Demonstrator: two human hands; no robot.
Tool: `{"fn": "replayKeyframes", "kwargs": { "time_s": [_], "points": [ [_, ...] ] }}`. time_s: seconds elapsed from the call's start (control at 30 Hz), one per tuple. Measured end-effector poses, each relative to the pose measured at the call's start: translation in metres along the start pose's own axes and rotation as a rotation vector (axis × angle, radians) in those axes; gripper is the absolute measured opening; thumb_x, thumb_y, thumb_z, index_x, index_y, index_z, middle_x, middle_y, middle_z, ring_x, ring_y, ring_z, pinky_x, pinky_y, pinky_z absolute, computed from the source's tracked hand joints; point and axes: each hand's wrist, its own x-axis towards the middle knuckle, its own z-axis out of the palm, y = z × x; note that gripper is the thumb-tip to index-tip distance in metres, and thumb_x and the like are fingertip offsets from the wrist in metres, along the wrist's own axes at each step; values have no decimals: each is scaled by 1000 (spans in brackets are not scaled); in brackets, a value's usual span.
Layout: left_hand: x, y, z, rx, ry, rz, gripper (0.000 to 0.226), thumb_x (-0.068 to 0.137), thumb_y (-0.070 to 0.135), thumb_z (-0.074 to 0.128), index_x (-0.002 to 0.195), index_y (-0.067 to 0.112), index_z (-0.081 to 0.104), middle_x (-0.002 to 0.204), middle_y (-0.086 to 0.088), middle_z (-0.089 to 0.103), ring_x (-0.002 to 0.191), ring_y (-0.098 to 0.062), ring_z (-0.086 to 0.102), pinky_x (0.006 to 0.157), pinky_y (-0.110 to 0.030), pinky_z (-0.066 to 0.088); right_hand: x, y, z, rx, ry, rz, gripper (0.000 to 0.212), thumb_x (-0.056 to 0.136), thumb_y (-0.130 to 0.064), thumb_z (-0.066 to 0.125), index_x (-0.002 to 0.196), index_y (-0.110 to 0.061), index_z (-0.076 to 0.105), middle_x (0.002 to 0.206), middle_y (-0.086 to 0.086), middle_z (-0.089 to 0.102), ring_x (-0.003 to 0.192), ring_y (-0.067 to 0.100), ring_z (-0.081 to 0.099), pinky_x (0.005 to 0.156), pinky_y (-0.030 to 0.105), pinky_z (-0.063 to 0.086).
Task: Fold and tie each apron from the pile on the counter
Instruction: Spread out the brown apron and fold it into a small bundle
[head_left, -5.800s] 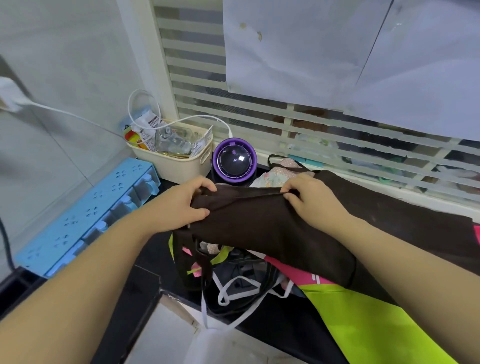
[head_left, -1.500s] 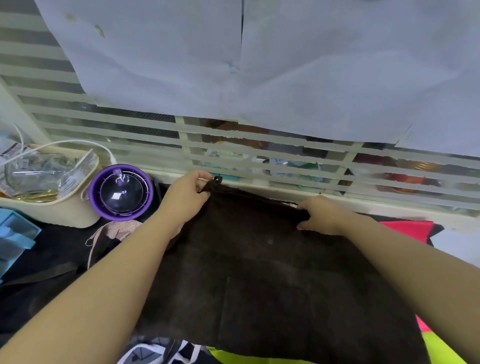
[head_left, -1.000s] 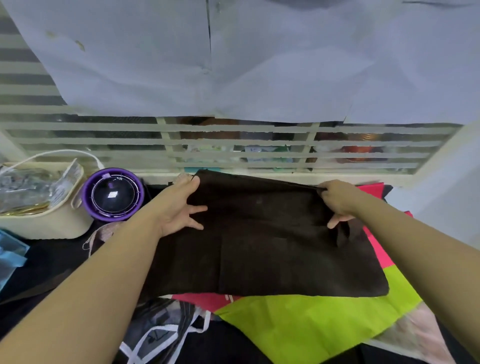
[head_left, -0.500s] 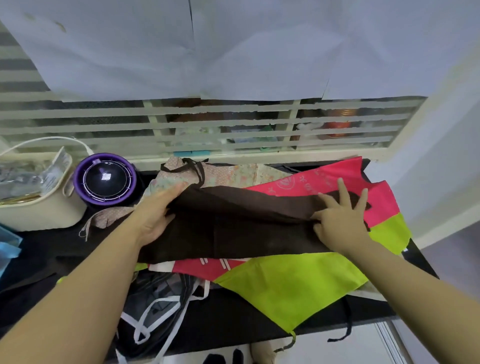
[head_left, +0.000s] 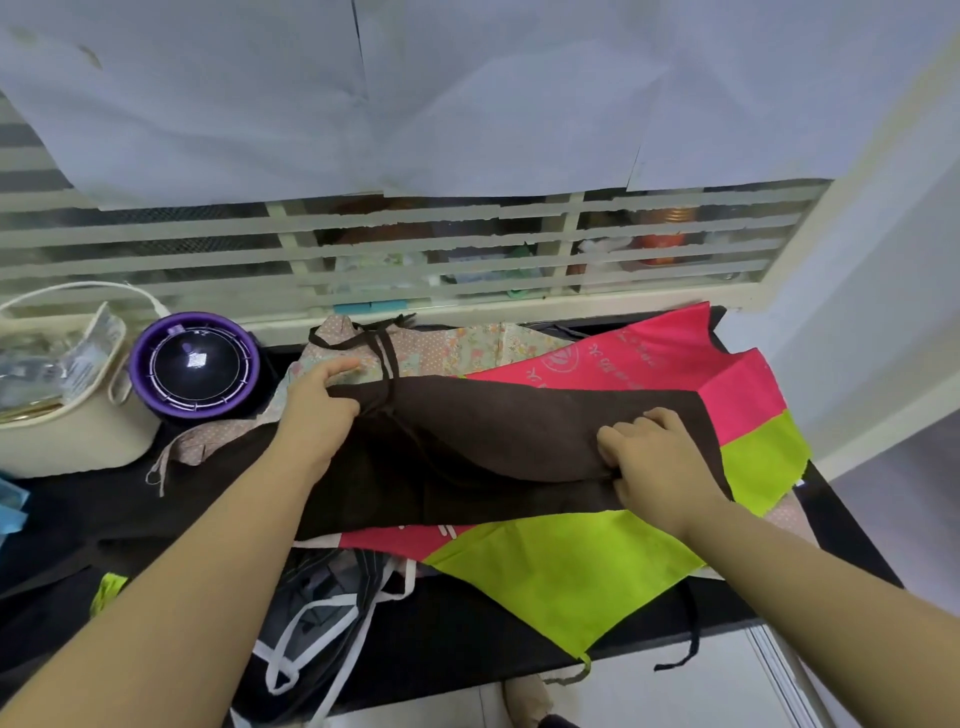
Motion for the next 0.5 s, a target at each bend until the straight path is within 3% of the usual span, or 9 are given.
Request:
{"fn": "replayKeyframes", "kwargs": {
  "time_s": [0.03,0.1,0.17,0.23,0.3,0.4,0.43,0.5],
  "points": [
    [-3,-3,-1,21,16,5,58,82,-16,48,127,20,56,134,-5,43,89,-18,58,54,-16,42,-2,0,2,-10,-42,0,24,52,-9,49,68,-23,38,60,-4,52,58,24,56,81,37,33],
    [-6,-15,-3,39,9,10,57,84,-14,51,130,19,55,133,-5,46,88,-14,56,58,-14,44,-7,-3,3,-39,-303,40,23,71,-8,49,90,-21,53,88,-2,59,87,25,59,93,39,34],
    [-8,-23,-8,41,-4,2,53,85,-8,58,129,20,55,136,-7,47,103,-16,56,79,-24,52,-10,-5,2,41,-545,130,31,81,-18,51,111,-24,50,110,-3,53,108,22,52,99,37,30],
    [-9,-27,-12,70,4,2,45,86,4,65,124,24,57,136,-5,45,112,-21,54,100,-38,47,-4,-11,-6,133,-540,154,33,79,-29,56,112,-27,51,111,-6,52,109,19,51,93,33,31],
    [-14,-23,-14,159,44,38,33,88,16,66,119,25,59,133,-2,36,114,-21,48,107,-33,35,9,-19,-15,241,-451,163,32,77,-33,59,108,-27,54,106,-7,54,105,17,53,88,31,34],
    [-27,-4,-12,492,119,177,26,93,37,56,106,19,69,127,-7,43,124,-30,37,104,-41,34,37,-40,-25,469,-387,139,31,81,-27,61,112,-24,58,102,-6,52,93,14,54,88,31,45],
    [-29,5,-11,580,108,197,34,94,45,50,95,18,71,116,-6,51,119,-30,42,98,-43,38,47,-50,-26,525,-410,109,34,84,-26,61,118,-23,58,105,-5,52,92,12,52,89,31,46],
    [-26,21,-7,637,-32,131,54,93,58,39,68,16,62,82,-5,58,87,-24,56,77,-39,45,64,-70,-26,599,-462,38,43,89,-26,60,131,-21,52,116,-2,52,96,11,52,89,27,45]
  ]
}}
